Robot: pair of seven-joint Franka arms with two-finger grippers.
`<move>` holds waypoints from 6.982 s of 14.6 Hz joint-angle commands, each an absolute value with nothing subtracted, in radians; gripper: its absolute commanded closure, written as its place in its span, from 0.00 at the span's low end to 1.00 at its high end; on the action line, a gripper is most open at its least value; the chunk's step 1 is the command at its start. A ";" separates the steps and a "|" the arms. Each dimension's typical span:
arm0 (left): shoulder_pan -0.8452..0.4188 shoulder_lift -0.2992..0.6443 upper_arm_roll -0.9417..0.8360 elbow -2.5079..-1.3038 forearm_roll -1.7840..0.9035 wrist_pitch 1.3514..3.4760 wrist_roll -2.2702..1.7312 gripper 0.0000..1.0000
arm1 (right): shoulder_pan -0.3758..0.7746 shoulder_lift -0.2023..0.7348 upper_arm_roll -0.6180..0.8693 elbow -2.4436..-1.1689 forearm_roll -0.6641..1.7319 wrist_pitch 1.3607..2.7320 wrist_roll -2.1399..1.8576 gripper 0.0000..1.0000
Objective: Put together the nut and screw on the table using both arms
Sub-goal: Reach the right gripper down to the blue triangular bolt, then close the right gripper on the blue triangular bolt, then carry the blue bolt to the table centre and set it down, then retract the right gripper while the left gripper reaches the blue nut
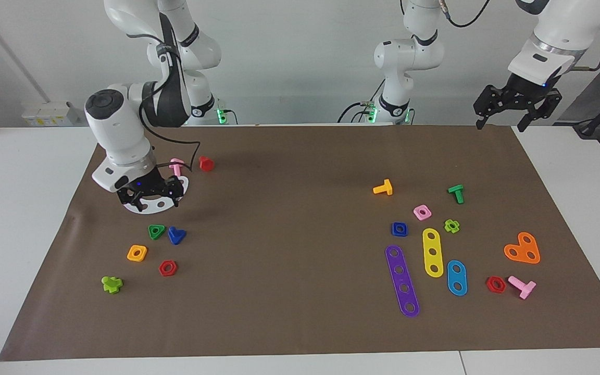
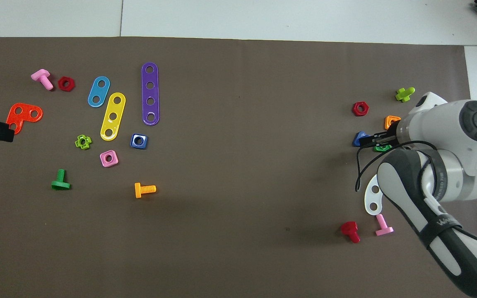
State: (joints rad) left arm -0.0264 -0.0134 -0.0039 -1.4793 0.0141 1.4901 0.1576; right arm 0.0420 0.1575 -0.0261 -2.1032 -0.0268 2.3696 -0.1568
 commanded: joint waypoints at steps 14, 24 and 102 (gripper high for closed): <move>-0.015 -0.037 -0.011 -1.505 0.023 1.483 0.166 0.00 | 0.034 0.259 -0.020 -2.157 -0.017 2.571 -0.213 0.42; -0.015 -0.037 -0.011 -1.505 0.023 1.483 0.166 0.00 | 0.034 0.255 -0.017 -2.128 0.044 2.549 -0.218 0.46; -0.149 0.066 -0.018 -1.810 0.025 1.972 -0.072 0.00 | 0.037 0.025 0.003 -1.643 0.029 1.791 0.299 0.00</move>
